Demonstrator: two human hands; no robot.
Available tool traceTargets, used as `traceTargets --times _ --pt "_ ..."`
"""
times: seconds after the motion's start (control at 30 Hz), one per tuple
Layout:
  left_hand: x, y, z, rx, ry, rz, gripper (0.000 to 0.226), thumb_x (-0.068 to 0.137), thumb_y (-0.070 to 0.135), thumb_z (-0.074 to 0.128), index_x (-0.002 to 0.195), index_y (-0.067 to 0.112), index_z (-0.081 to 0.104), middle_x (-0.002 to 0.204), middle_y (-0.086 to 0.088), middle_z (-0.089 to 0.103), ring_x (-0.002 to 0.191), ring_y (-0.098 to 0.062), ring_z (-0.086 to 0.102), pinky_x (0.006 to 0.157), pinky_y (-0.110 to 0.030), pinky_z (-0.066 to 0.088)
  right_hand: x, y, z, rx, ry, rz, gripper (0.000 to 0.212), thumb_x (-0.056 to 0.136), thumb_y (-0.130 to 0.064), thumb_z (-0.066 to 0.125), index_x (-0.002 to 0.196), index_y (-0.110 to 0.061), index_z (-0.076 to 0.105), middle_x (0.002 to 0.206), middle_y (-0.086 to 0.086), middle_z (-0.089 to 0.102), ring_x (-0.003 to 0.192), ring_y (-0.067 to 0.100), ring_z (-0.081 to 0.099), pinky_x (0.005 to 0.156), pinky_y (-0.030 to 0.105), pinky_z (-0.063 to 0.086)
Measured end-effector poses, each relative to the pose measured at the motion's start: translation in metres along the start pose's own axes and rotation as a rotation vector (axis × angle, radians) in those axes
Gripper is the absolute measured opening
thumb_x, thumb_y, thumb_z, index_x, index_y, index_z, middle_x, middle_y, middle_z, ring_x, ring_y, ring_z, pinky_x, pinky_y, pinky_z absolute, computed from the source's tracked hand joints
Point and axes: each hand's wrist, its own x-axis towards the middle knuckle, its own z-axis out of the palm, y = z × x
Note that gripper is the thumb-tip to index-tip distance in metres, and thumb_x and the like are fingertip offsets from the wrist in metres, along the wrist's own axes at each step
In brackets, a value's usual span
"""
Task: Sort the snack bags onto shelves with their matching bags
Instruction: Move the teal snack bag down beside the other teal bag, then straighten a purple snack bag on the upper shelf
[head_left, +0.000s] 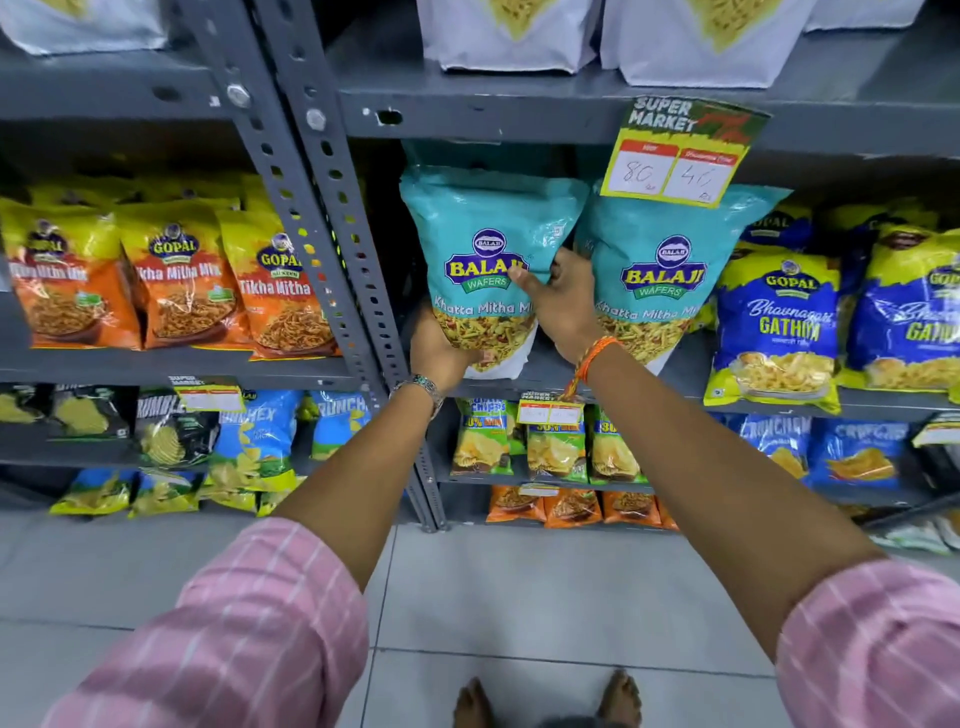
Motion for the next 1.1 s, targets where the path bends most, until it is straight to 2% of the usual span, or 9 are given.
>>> traceTargets --times 0.07,0.27,0.43,0.53,0.7,0.83,0.9,1.0,1.1 --pt "0.004 -0.004 0.000 -0.016 0.008 0.001 0.090 0.043 0.012 0.092 0.122 0.025 0.052 0.127 -0.009 0.069 0.124 -0.031 0.066 0.105 -0.056 0.055 0.000 0.002 0.001 -0.013 0.005 -0.004 0.036 0.086 -0.029 0.077 0.106 -0.001 0.066 0.102 0.014 0.078 0.096 0.029 0.076 0.080 0.052 0.064" --pt "0.010 -0.003 0.001 -0.029 -0.003 -0.029 0.092 0.048 0.006 0.089 0.126 0.027 0.046 0.134 -0.011 0.065 0.128 -0.030 0.062 0.110 -0.055 0.052 0.003 -0.007 0.007 0.001 0.011 -0.017 0.025 0.089 -0.009 0.074 0.109 0.004 0.067 0.101 0.009 0.075 0.092 0.015 0.072 0.084 0.031 0.061" --pt "0.007 -0.001 0.000 -0.015 -0.026 -0.036 0.095 0.057 -0.008 0.090 0.138 0.013 0.045 0.136 -0.012 0.062 0.132 -0.031 0.059 0.113 -0.053 0.049 0.003 -0.002 0.007 -0.011 0.006 -0.002 0.028 0.089 -0.014 0.075 0.108 0.005 0.066 0.107 0.015 0.076 0.102 0.024 0.073 0.089 0.044 0.062" --pt "0.004 0.001 -0.001 -0.023 -0.028 -0.038 0.098 0.063 -0.010 0.090 0.146 0.005 0.040 0.142 -0.017 0.060 0.135 -0.032 0.057 0.114 -0.053 0.048 0.001 -0.004 0.008 0.017 -0.009 0.019 0.029 0.089 -0.010 0.074 0.113 0.002 0.064 0.110 0.012 0.075 0.105 0.022 0.072 0.094 0.043 0.061" --pt "-0.003 -0.002 -0.003 0.038 0.021 0.006 0.126 0.049 0.022 0.095 0.156 0.014 0.028 0.152 -0.010 0.051 0.143 -0.029 0.050 0.118 -0.055 0.045 -0.015 -0.010 -0.003 0.072 -0.027 0.076 0.050 0.085 -0.006 0.078 0.131 -0.002 0.057 0.132 0.011 0.069 0.126 0.024 0.063 0.108 0.043 0.054" --pt "-0.046 0.010 0.002 0.010 -0.037 0.002 0.144 0.052 0.018 0.100 0.163 0.019 0.008 0.163 -0.008 0.028 0.151 -0.018 0.040 0.121 -0.050 0.043 -0.059 -0.027 -0.018 0.128 0.067 0.118 0.065 0.085 -0.004 0.077 0.143 0.000 0.047 0.149 0.019 0.054 0.141 0.028 0.050 0.117 0.037 0.042" --pt "-0.077 0.018 0.003 -0.064 -0.054 0.045 0.129 0.060 0.019 0.098 0.160 0.020 0.017 0.159 -0.004 0.034 0.142 -0.003 0.049 0.111 -0.045 0.055 -0.090 -0.040 -0.033 0.200 0.104 0.135 0.057 0.086 -0.003 0.076 0.138 -0.003 0.053 0.138 0.017 0.063 0.131 0.027 0.059 0.112 0.039 0.049" --pt "-0.111 0.050 0.000 -0.062 -0.034 0.166 0.113 0.067 0.033 0.091 0.157 0.026 0.022 0.162 -0.002 0.035 0.151 -0.018 0.040 0.124 -0.052 0.038 -0.124 -0.072 -0.070 0.269 0.179 0.062 0.037 0.086 -0.004 0.076 0.119 -0.016 0.066 0.112 0.004 0.076 0.102 0.013 0.072 0.093 0.030 0.059" --pt "-0.117 0.113 -0.004 -0.225 0.074 0.221 0.093 0.076 -0.001 0.086 0.146 0.021 0.029 0.152 -0.003 0.040 0.142 -0.013 0.044 0.127 -0.044 0.034 -0.126 -0.119 -0.120 0.358 0.303 -0.068 0.032 0.085 0.002 0.074 0.107 -0.020 0.068 0.090 -0.003 0.077 0.085 0.010 0.073 0.078 0.019 0.058"
